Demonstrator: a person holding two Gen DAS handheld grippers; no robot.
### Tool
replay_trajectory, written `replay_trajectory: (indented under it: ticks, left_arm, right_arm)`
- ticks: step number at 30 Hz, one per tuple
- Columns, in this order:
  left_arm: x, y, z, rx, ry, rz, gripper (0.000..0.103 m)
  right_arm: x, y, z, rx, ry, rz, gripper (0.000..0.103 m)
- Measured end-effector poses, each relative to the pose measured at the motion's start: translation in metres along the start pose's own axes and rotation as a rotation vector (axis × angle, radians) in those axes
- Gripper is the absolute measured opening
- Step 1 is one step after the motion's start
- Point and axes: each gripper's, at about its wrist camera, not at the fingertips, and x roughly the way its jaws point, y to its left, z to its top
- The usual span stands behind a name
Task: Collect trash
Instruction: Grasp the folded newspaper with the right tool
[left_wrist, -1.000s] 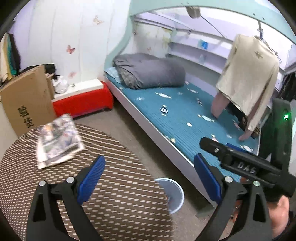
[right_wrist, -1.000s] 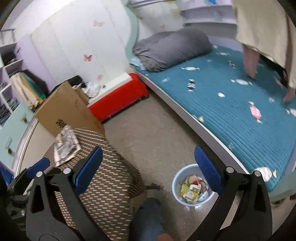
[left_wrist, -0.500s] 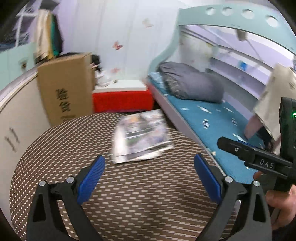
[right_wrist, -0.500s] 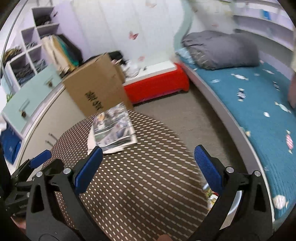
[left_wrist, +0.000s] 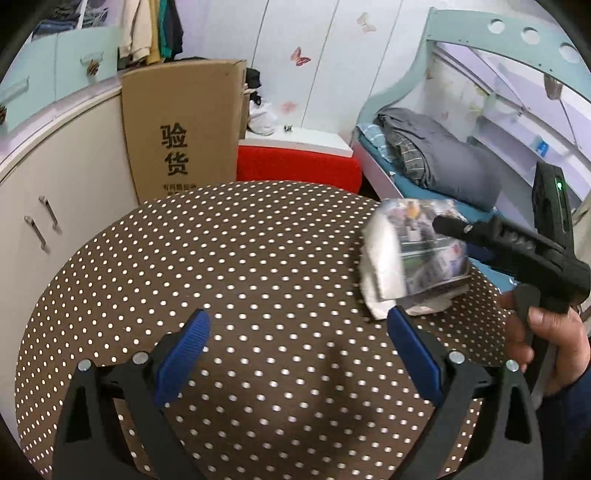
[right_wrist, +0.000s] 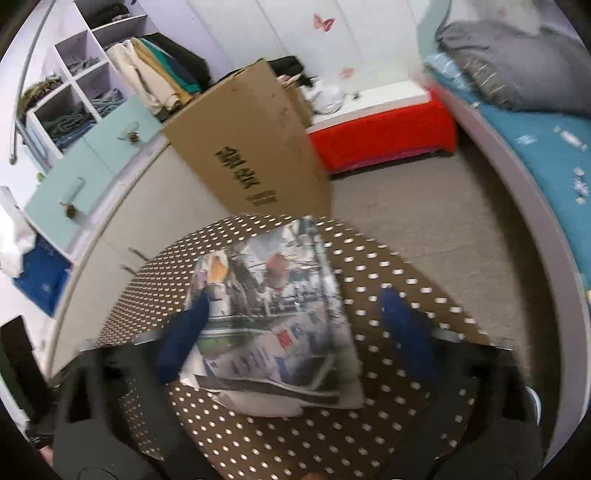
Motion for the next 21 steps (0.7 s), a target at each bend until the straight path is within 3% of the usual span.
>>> replay_trajectory:
  ticks: [1,7,15,16,18,19,21]
  left_arm:
    - [0.001,0.002,0.000,-0.002,0.000,0.003,0.094]
    - [-0.001,0.010,-0.004,-0.007,-0.001,0.007,0.094]
    - [-0.016,0.005,-0.035,0.003,0.023,0.016,0.094]
    - [-0.017,0.004,-0.039,0.008,0.028,0.017,0.094]
    - [-0.019,0.001,-0.044,0.016,0.031,0.024,0.094]
    - [-0.019,0.000,-0.045,0.018,0.034,0.025,0.094]
    - [-0.022,-0.002,-0.047,0.022,0.029,0.028,0.094]
  right_arm:
    - [-0.001,0.002,-0.004,-0.003,-0.003,0.016,0.031]
    - [-0.037,0.030,-0.054,-0.043,-0.026,0.090,0.014]
    - [-0.081,0.067,-0.121,-0.144,0.033,0.104,0.011]
    - [-0.081,0.066,-0.123,-0.137,0.037,0.096,0.016]
    - [-0.079,0.059,-0.123,-0.115,0.032,0.041,0.045]
    - [-0.079,0.056,-0.120,-0.102,0.008,0.033,0.070]
    - [-0.076,0.048,-0.113,-0.062,-0.017,0.054,0.070]
